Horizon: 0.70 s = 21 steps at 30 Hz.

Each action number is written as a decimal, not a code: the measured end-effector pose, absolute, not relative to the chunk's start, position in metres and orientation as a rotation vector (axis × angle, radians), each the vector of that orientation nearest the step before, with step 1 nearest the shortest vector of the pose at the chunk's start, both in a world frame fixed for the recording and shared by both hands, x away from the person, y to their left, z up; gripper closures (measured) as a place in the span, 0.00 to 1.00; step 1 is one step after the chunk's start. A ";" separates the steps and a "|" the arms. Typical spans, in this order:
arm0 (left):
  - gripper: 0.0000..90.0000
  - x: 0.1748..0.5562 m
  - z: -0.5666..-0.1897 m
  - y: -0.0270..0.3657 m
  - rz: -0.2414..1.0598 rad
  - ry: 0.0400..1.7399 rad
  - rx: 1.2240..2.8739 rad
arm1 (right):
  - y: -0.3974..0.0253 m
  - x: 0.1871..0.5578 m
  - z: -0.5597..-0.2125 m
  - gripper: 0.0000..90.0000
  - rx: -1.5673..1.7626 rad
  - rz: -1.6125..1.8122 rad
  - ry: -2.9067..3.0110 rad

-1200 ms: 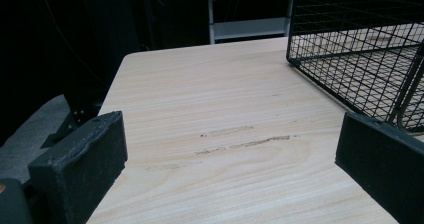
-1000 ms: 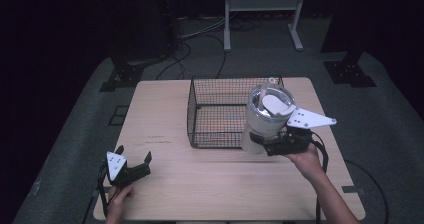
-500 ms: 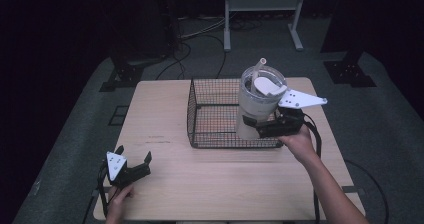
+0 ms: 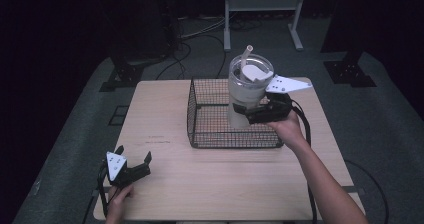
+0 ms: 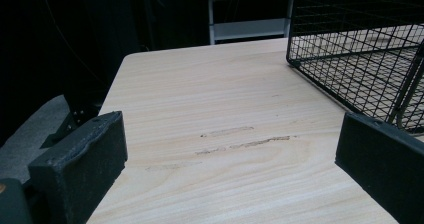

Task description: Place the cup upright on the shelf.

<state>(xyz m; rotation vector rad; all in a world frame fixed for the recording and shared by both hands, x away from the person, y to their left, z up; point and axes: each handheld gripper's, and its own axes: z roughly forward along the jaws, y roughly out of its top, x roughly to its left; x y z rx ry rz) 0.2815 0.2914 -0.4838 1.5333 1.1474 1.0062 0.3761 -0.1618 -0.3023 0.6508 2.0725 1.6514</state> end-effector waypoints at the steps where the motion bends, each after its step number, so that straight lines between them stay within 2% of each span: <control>1: 0.00 0.281 -0.484 0.291 1.006 1.147 1.533 | -0.160 0.379 -0.301 0.10 0.642 1.649 2.073; 21: 0.00 0.281 -0.484 0.292 1.005 1.147 1.532 | -0.139 0.414 -0.289 0.10 0.624 1.600 2.083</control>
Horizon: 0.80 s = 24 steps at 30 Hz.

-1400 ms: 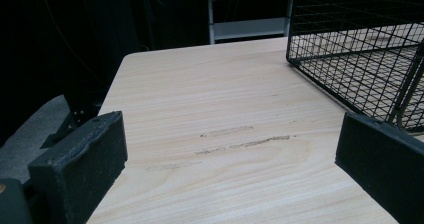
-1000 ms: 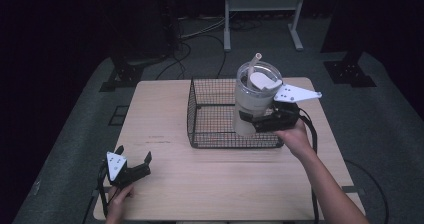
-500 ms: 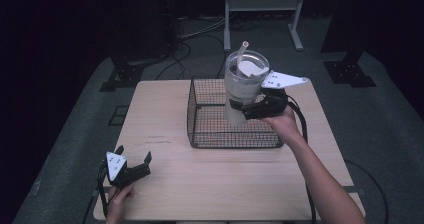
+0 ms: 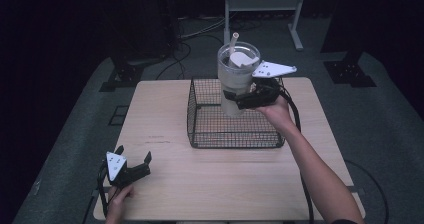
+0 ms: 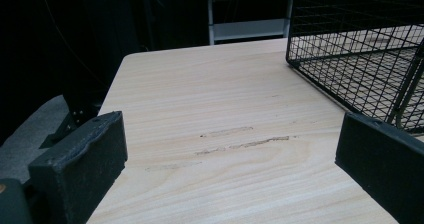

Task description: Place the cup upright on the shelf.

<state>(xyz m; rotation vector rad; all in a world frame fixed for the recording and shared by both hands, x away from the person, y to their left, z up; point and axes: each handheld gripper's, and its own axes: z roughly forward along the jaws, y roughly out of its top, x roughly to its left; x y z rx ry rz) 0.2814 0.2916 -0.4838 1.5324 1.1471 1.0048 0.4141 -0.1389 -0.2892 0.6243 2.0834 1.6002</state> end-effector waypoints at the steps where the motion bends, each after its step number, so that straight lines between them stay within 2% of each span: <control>1: 0.00 0.281 -0.484 0.292 1.004 1.147 1.532 | -0.137 0.417 -0.288 0.10 0.621 1.596 2.088; 13: 0.00 0.281 -0.484 0.292 1.001 1.153 1.522 | -0.119 0.442 -0.279 0.10 0.630 1.580 2.106; 24: 0.00 0.281 -0.484 0.293 0.999 1.152 1.520 | -0.104 0.467 -0.289 0.10 0.641 1.575 2.130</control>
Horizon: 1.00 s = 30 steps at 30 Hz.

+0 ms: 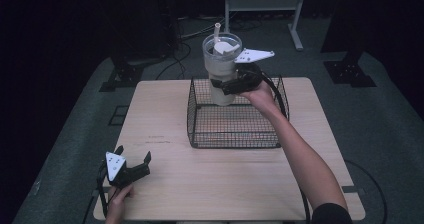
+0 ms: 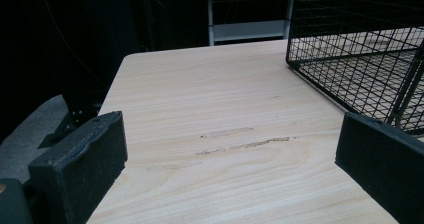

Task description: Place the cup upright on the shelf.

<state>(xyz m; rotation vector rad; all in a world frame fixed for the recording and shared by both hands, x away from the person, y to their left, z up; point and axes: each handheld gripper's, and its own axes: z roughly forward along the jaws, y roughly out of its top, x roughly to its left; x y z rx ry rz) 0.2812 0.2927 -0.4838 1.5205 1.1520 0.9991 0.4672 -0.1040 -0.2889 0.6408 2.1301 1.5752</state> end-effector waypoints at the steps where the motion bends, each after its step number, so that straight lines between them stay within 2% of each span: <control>1: 0.00 0.281 -0.484 0.293 0.998 1.152 1.520 | -0.104 0.470 -0.291 0.10 0.642 1.581 2.132; 30: 0.00 0.281 -0.484 0.293 0.995 1.151 1.521 | -0.107 0.504 -0.345 0.10 0.715 1.589 2.179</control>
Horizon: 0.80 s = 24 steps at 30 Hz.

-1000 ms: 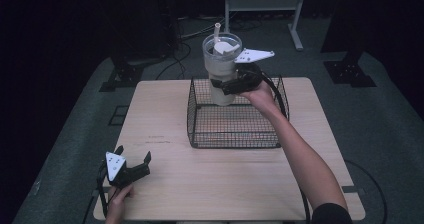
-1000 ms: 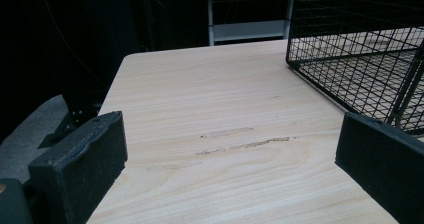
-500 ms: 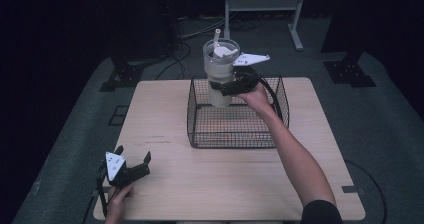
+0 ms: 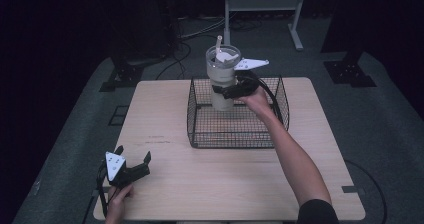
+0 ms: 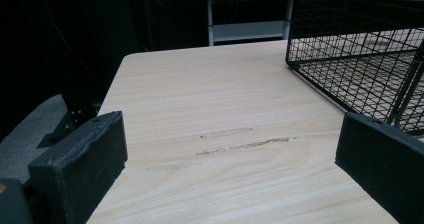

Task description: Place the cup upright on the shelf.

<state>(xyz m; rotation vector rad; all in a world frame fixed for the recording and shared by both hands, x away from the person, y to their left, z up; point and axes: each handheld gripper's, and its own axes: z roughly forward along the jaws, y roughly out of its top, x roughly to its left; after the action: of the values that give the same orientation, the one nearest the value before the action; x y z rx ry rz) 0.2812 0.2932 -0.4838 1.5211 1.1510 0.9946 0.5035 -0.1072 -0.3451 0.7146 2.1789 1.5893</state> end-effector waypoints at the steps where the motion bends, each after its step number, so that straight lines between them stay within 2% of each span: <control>1: 0.00 0.281 -0.484 0.293 0.994 1.150 1.521 | -0.107 0.504 -0.346 0.10 0.716 1.591 2.179; 24: 0.00 0.281 -0.484 0.293 0.995 1.148 1.522 | -0.100 0.514 -0.377 0.10 0.747 1.519 2.300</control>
<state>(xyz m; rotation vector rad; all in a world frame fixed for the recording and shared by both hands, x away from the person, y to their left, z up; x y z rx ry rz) 0.2811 0.2933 -0.4838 1.5218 1.1476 0.9946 0.5140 -0.1004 -0.3773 0.7469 2.3000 1.5188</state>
